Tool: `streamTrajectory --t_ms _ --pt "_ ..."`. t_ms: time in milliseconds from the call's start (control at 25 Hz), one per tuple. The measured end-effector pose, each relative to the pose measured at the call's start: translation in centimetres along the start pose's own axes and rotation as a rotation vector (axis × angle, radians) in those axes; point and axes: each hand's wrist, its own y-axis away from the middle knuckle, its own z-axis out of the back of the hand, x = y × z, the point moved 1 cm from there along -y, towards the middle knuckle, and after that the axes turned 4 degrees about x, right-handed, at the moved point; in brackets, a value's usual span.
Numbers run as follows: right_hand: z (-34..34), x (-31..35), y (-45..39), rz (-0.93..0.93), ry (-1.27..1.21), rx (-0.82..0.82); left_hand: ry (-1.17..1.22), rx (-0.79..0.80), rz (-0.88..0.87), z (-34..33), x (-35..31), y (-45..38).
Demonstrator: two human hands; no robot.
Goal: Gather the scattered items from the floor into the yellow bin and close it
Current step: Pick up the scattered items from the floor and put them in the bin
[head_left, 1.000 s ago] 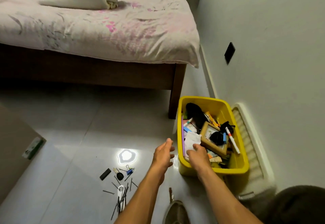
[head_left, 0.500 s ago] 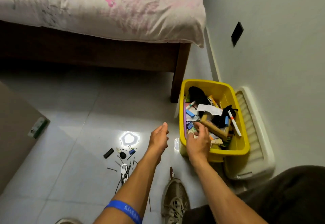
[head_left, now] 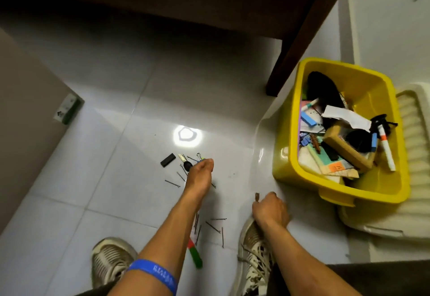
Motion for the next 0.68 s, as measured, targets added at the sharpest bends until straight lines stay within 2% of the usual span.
streamTrajectory --t_ms 80,200,440,520,680 --pt "-1.5 0.1 -0.8 -0.083 0.042 0.017 0.003 -0.029 0.026 1.2 1.3 -1.3" --pt "-2.7 2.0 -1.8 -0.003 0.098 -0.005 -0.009 -0.035 0.056 1.8 2.6 -2.4" --pt "-2.3 3.3 -1.3 0.127 -0.137 0.214 -0.027 -0.011 0.028 0.9 2.5 -1.8" --pt "-1.5 3.7 0.1 0.151 -0.485 0.178 -0.038 -0.025 0.002 0.7 1.7 -1.1" --pt "7.0 6.0 2.8 0.125 -1.493 -0.082 -0.024 -0.025 -0.069 0.5 -0.6 1.8"
